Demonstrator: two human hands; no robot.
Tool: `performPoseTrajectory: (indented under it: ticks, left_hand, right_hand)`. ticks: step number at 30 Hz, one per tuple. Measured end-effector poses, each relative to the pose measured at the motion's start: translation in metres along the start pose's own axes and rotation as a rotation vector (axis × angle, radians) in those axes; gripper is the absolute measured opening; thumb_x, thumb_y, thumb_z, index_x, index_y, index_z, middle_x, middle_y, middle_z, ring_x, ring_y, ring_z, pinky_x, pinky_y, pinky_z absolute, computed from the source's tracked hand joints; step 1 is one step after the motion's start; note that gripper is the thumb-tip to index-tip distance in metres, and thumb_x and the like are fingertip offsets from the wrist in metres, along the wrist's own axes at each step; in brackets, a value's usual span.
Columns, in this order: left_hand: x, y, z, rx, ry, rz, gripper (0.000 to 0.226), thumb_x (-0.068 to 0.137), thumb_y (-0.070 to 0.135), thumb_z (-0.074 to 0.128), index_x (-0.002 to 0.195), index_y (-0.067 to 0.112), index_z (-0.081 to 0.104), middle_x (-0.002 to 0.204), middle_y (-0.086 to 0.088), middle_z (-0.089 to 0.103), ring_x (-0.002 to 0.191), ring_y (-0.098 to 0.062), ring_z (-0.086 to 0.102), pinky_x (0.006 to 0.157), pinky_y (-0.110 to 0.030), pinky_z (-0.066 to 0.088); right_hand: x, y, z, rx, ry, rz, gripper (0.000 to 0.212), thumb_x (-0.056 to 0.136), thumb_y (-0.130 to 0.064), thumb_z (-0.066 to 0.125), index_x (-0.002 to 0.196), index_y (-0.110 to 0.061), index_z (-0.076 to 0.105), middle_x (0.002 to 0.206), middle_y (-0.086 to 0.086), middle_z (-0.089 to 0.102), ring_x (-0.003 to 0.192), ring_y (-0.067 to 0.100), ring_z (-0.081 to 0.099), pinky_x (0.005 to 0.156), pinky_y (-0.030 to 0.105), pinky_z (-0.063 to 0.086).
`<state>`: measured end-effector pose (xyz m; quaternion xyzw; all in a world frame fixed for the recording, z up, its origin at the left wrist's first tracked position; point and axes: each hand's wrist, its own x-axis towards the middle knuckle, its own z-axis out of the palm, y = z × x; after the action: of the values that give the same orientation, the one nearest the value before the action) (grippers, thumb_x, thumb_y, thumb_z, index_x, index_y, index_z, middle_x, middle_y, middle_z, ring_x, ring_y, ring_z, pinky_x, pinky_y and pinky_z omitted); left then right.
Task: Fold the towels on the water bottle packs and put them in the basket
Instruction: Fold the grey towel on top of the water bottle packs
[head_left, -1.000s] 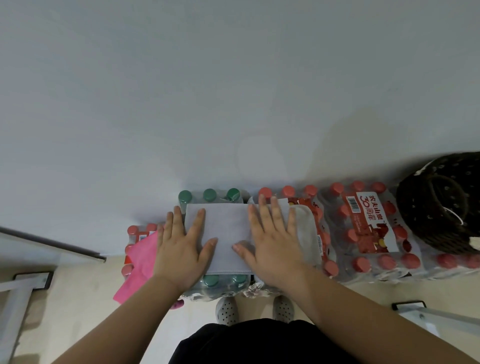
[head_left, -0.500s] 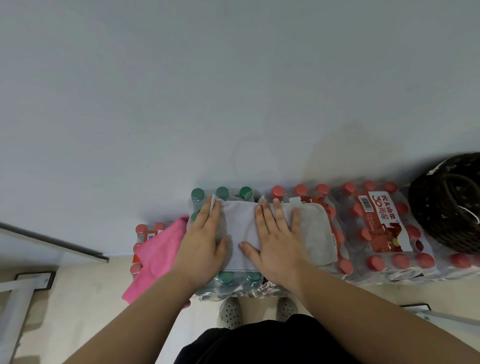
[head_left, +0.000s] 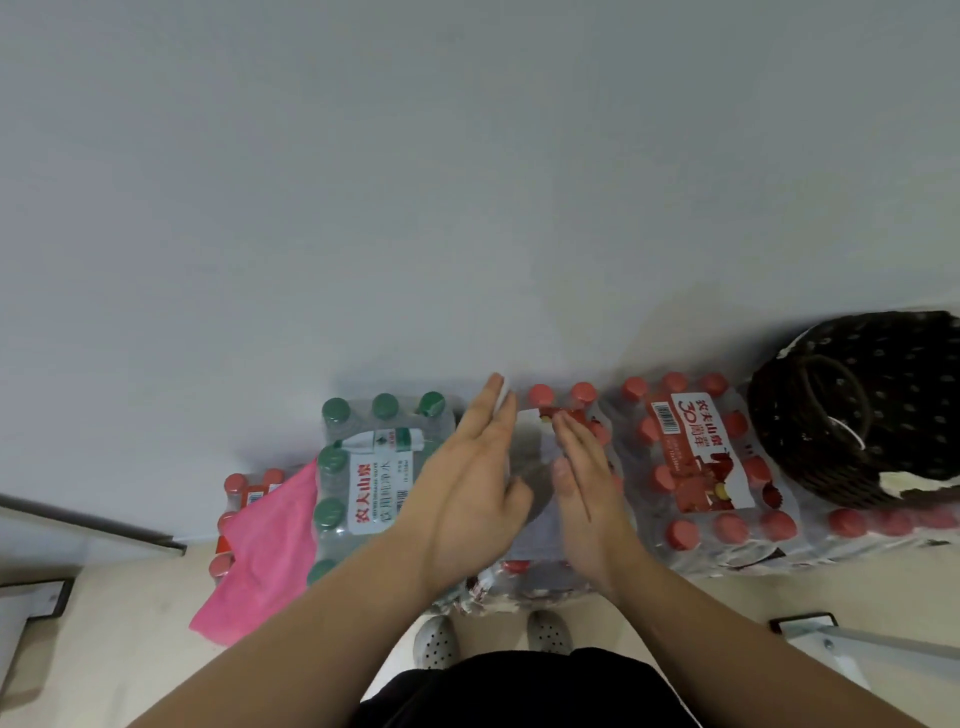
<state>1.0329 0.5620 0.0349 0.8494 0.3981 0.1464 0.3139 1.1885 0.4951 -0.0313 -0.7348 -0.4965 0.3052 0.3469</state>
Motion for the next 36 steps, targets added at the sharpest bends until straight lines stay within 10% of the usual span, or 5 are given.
performPoseTrajectory:
  ticks: [5,9,16,23,36]
  left_hand:
    - [0.029,0.035,0.050,0.039,-0.150,-0.008,0.085,0.085,0.017,0.051,0.158,0.010,0.007,0.166,-0.007,-0.006,0.152,-0.014,0.004,0.118,-0.015,0.011]
    - [0.036,0.041,0.078,0.118,-0.274,-0.090,0.066,0.089,0.028,0.042,0.153,0.025,0.028,0.166,-0.012,0.002,0.137,-0.035,0.041,0.108,-0.039,0.041]
    - [0.018,0.017,0.081,0.271,0.119,-0.116,0.050,0.083,0.022,0.045,0.131,0.015,0.058,0.140,-0.007,0.054,0.120,-0.031,0.055,0.099,-0.049,0.049]
    - [0.027,0.015,0.104,0.619,-0.142,-0.250,0.086,0.089,0.076,0.015,0.156,0.029,-0.011,0.163,0.002,-0.018,0.147,-0.026,-0.028,0.118,-0.058,-0.013]
    - [0.038,0.020,0.123,0.665,-0.238,-0.334,0.100,0.086,0.064,0.032,0.150,0.017,-0.030,0.156,-0.011,-0.038,0.139,-0.035,-0.042,0.116,-0.064,-0.008]
  right_hand:
    - [0.000,0.031,-0.032,0.515,-0.071,0.177,0.073,0.084,-0.085,0.033,0.146,-0.046,0.040,0.155,-0.016,0.038,0.144,0.007,0.034,0.119,0.048,0.030]
    - [0.005,0.037,-0.053,0.565,-0.177,0.211,0.032,0.099,-0.056,0.042,0.129,-0.061,0.050,0.142,-0.021,0.051,0.132,-0.003,0.047,0.108,0.023,0.041]
    - [0.020,0.047,-0.058,0.160,-0.333,0.083,0.035,0.101,-0.027,0.055,0.133,-0.016,0.062,0.134,-0.006,0.052,0.124,0.006,0.048,0.112,0.023,0.033]
    - [0.025,0.053,-0.076,0.137,-0.323,0.048,0.033,0.098,-0.028,0.061,0.129,-0.018,0.063,0.126,-0.008,0.055,0.114,0.004,0.054,0.109,0.032,0.043]
    - [0.034,0.045,-0.061,-0.642,-0.553,-0.390,0.097,0.082,-0.081,-0.005,0.156,-0.019,-0.016,0.164,-0.002,-0.022,0.147,0.014,-0.030,0.123,0.047,-0.009]
